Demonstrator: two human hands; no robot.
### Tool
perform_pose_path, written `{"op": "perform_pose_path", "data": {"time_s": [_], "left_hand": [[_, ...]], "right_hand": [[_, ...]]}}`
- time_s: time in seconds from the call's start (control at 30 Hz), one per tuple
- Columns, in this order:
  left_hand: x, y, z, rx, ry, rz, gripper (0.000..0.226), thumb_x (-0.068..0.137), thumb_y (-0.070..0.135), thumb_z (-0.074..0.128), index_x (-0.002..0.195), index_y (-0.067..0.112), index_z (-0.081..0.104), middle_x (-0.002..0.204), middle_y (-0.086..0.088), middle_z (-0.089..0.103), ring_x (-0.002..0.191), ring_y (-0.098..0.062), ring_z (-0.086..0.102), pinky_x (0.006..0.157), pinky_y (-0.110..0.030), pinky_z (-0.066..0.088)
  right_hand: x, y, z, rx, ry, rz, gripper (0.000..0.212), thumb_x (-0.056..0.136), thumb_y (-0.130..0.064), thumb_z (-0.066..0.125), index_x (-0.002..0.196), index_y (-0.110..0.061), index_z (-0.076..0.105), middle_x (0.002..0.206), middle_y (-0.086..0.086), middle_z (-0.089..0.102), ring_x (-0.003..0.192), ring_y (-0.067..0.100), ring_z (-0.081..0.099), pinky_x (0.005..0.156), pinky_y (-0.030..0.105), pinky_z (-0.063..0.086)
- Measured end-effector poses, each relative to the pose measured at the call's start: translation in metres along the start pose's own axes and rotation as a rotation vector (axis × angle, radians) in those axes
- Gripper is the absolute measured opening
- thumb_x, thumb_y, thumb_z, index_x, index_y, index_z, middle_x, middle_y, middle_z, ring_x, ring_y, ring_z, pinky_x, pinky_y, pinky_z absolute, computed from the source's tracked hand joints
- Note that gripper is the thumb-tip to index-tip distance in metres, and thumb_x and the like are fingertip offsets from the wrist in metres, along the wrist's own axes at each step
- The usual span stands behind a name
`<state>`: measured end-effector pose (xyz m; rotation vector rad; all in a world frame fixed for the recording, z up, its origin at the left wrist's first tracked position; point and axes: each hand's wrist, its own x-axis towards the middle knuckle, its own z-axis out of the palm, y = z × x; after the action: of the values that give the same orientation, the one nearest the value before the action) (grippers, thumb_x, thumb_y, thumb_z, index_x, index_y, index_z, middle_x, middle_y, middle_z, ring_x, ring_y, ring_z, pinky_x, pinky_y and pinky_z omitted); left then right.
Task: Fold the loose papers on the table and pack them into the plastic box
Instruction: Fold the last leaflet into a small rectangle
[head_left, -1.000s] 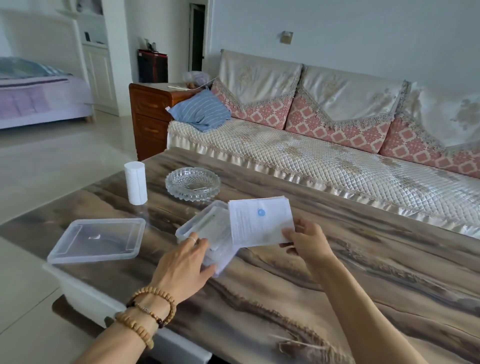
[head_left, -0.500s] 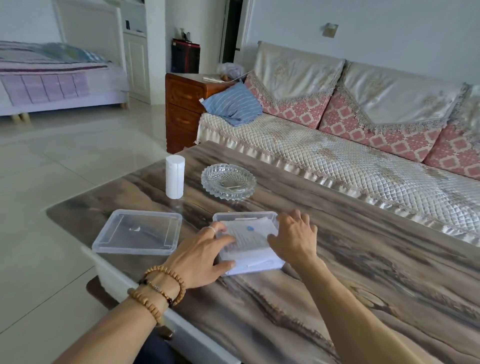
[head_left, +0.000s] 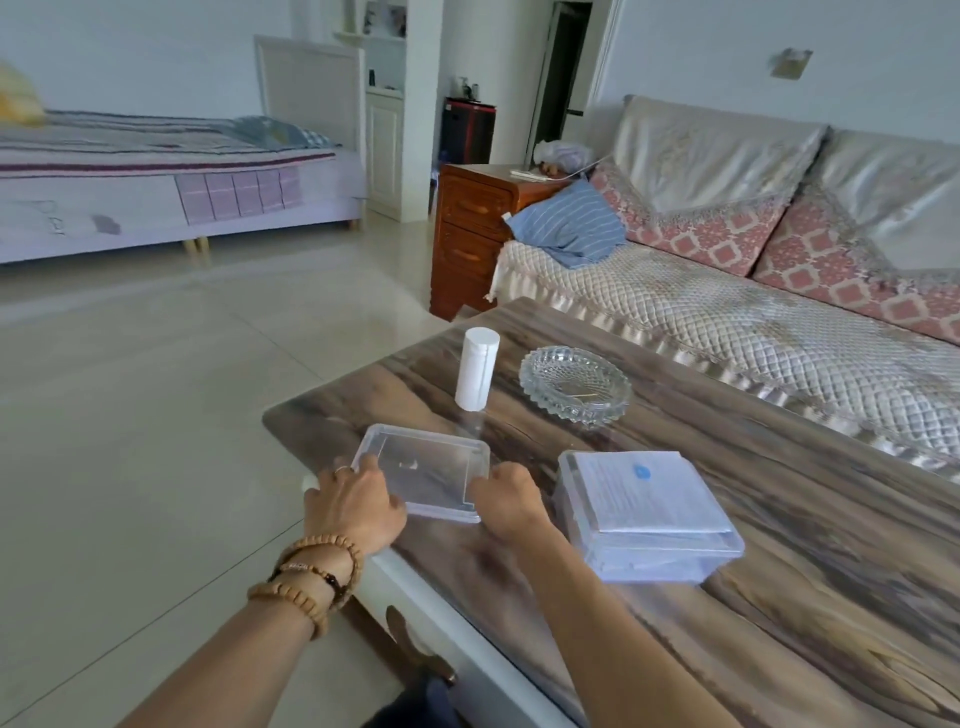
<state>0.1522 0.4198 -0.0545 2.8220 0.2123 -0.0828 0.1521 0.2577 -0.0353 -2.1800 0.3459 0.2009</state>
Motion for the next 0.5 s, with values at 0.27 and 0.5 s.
{"op": "perform_pose_path", "data": {"time_s": [0.27, 0.5], "left_hand": [[0.012, -0.012, -0.006, -0.269, 0.056, -0.106, 0.033, 0.093, 0.033, 0.059, 0.107, 0.002, 0.064, 0.111, -0.016, 0.066, 0.109, -0.033, 0.058, 0.089, -0.038, 0.049], [-0.004, 0.041, -0.010, -0.586, 0.111, 0.020, 0.024, 0.097, 0.022, 0.054, 0.095, 0.003, 0.069, 0.087, -0.008, 0.067, 0.077, -0.023, 0.060, 0.058, -0.024, 0.044]], "right_hand": [[0.014, -0.001, 0.018, 0.137, 0.141, 0.165, 0.048, 0.077, -0.029, 0.050, 0.115, -0.002, 0.060, 0.112, 0.011, 0.060, 0.102, 0.032, 0.054, 0.083, 0.037, 0.045], [-0.017, 0.001, -0.050, -0.261, 0.547, -0.292, 0.025, 0.085, -0.017, 0.055, 0.106, -0.007, 0.062, 0.105, 0.017, 0.057, 0.103, 0.034, 0.043, 0.090, 0.037, 0.035]]}}
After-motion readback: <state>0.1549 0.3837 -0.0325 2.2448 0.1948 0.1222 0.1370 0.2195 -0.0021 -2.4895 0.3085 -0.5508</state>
